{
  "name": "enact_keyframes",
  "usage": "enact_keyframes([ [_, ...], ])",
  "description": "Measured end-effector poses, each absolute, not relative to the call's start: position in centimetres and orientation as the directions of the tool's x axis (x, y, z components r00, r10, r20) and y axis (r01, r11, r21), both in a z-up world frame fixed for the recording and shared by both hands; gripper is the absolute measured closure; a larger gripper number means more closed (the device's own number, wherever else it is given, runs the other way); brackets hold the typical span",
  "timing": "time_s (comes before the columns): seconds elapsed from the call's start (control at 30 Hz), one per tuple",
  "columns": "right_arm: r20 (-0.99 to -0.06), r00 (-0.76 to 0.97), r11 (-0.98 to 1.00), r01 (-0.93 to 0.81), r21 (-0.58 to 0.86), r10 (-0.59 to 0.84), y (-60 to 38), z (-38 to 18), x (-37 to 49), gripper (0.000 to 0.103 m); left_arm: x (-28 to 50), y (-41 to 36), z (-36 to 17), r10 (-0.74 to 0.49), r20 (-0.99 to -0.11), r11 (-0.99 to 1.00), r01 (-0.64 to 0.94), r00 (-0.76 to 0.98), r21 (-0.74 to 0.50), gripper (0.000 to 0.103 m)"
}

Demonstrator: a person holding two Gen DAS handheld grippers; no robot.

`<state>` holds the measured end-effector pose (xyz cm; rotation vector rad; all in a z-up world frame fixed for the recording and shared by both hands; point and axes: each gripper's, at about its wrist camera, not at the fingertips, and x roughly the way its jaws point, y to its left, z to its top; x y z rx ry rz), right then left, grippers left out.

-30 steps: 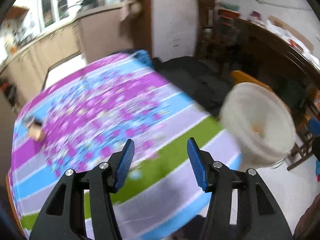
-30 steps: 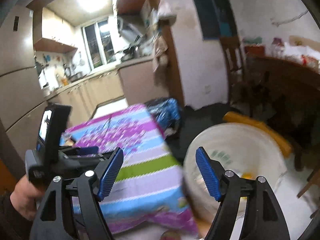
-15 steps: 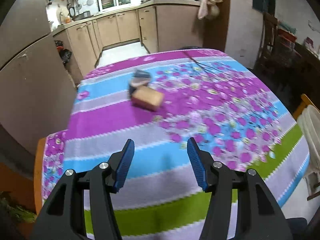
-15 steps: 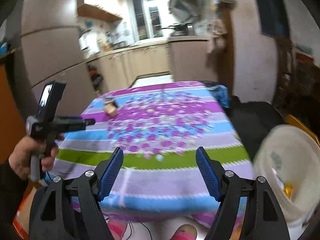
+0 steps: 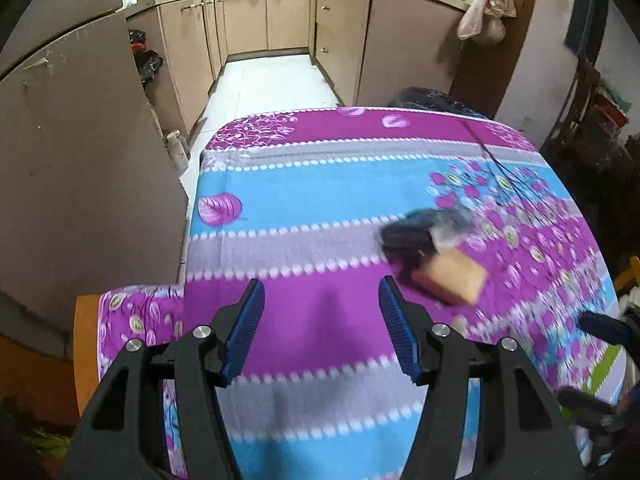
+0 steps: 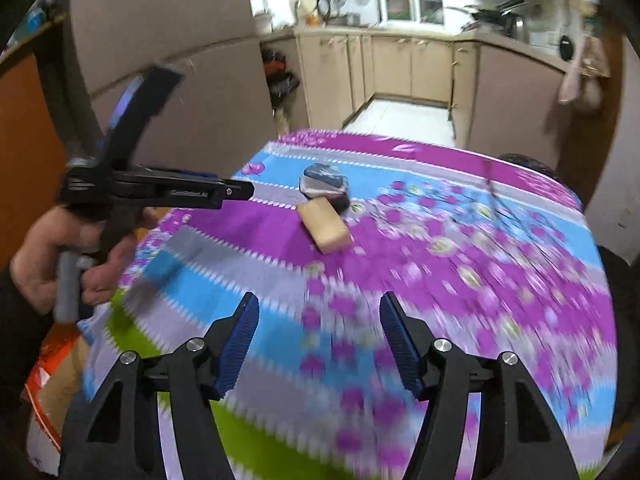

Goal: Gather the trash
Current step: 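Move both tools back over the table trash, then grasp the black Face tissue pack with the left tool while the right tool grasps the beige sponge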

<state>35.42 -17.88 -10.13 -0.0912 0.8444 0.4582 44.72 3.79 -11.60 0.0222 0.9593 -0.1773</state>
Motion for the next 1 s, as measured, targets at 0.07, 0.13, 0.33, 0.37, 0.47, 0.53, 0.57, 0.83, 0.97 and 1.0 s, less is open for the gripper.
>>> enact_keyframes([
  [0.07, -0.754, 0.563, 0.897, -0.435, 0.079, 0.339, -16.2, -11.1, 37.9, 0.039, 45.9, 4.5, -12.0, -0.147, -0.817, 0.986, 0.145, 0.558, -0.079, 0.046],
  [0.13, -0.762, 0.562, 0.898, -0.437, 0.058, 0.323, -14.8, -12.0, 40.1, 0.04, 46.7, 5.0, -12.3, -0.157, -0.816, 0.987, 0.124, 0.556, -0.105, 0.046],
  [0.33, -0.775, 0.548, 0.911, -0.404, 0.083, 0.314, -14.9, -13.7, 43.0, 0.063, 49.4, 5.2, -13.1, -0.151, -0.824, 0.988, 0.091, 0.546, -0.121, 0.046],
  [0.37, -0.777, 0.547, 0.915, -0.394, 0.089, 0.311, -15.3, -13.6, 42.7, 0.065, 49.6, 4.8, -13.1, -0.155, -0.825, 0.988, 0.101, 0.543, -0.119, 0.046],
  [0.47, -0.79, 0.544, 0.928, -0.364, 0.082, 0.283, -17.3, -13.4, 40.4, 0.067, 50.1, 4.3, -13.3, -0.182, -0.827, 0.983, 0.126, 0.532, -0.135, 0.045],
  [0.53, -0.797, 0.538, 0.937, -0.334, 0.099, 0.276, -19.0, -13.2, 38.9, 0.067, 50.3, 3.9, -13.5, -0.186, -0.832, 0.982, 0.124, 0.523, -0.142, 0.042],
  [0.57, -0.796, 0.543, 0.943, -0.318, 0.098, 0.266, -20.0, -13.0, 38.0, 0.067, 50.2, 3.8, -13.5, -0.187, -0.833, 0.982, 0.117, 0.521, -0.147, 0.039],
  [0.83, -0.811, 0.569, 0.982, -0.186, 0.032, 0.134, -24.9, -12.8, 35.9, 0.067, 49.0, -0.1, -13.5, -0.104, -0.865, 0.994, 0.074, 0.491, -0.077, 0.024],
  [0.97, -0.82, 0.553, 0.977, -0.209, 0.031, 0.144, -24.8, -13.6, 35.9, 0.066, 48.9, -2.1, -14.4, -0.059, -0.886, 0.998, 0.034, 0.461, -0.048, 0.016],
  [1.0, -0.818, 0.556, 0.977, -0.21, 0.034, 0.147, -24.9, -13.6, 35.9, 0.066, 48.9, -2.9, -14.8, -0.037, -0.887, 0.999, 0.032, 0.46, -0.025, 0.015],
])
